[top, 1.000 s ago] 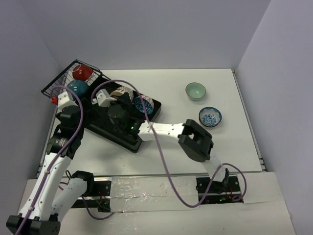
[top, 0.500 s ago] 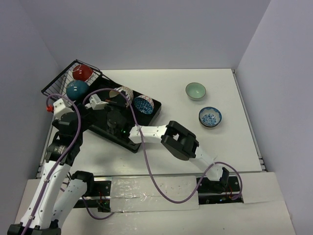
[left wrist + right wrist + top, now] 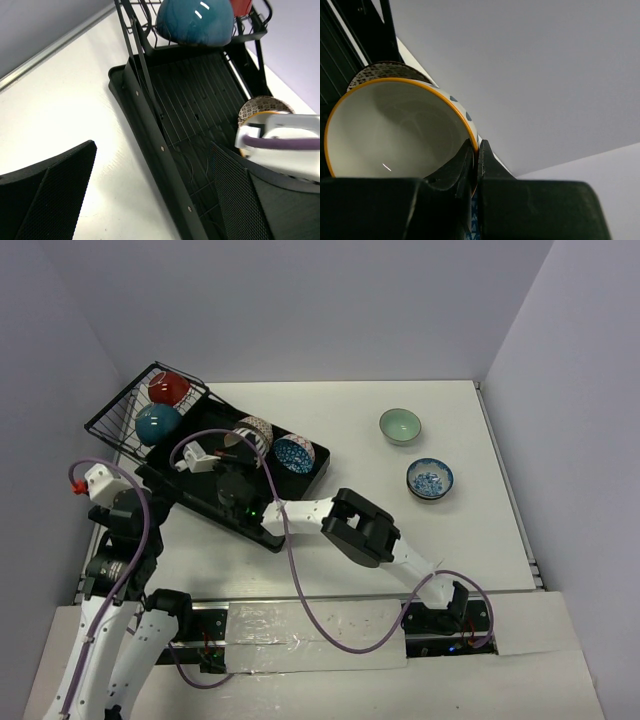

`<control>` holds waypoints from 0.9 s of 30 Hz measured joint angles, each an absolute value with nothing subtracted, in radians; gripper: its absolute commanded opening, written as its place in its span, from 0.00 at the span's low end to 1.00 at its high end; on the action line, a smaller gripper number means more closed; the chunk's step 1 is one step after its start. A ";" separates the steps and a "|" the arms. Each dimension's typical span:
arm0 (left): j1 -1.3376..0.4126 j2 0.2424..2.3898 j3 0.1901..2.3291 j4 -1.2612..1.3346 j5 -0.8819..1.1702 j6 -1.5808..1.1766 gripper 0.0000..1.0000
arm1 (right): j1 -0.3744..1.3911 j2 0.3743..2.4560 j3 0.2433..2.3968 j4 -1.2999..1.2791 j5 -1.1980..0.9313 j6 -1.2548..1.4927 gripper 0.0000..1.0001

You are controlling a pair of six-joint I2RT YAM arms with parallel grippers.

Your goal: Load the bowls into the dish rack

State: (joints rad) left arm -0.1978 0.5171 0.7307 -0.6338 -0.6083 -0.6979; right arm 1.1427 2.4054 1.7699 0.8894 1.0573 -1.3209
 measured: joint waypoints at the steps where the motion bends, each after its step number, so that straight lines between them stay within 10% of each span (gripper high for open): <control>1: -0.198 0.505 0.728 -0.634 -0.610 -0.698 0.99 | 1.142 2.412 1.774 0.886 1.057 -1.317 0.00; 27: -0.198 0.495 0.707 -0.629 -0.607 -0.692 0.99 | 1.106 2.576 1.938 0.949 1.087 -1.377 0.00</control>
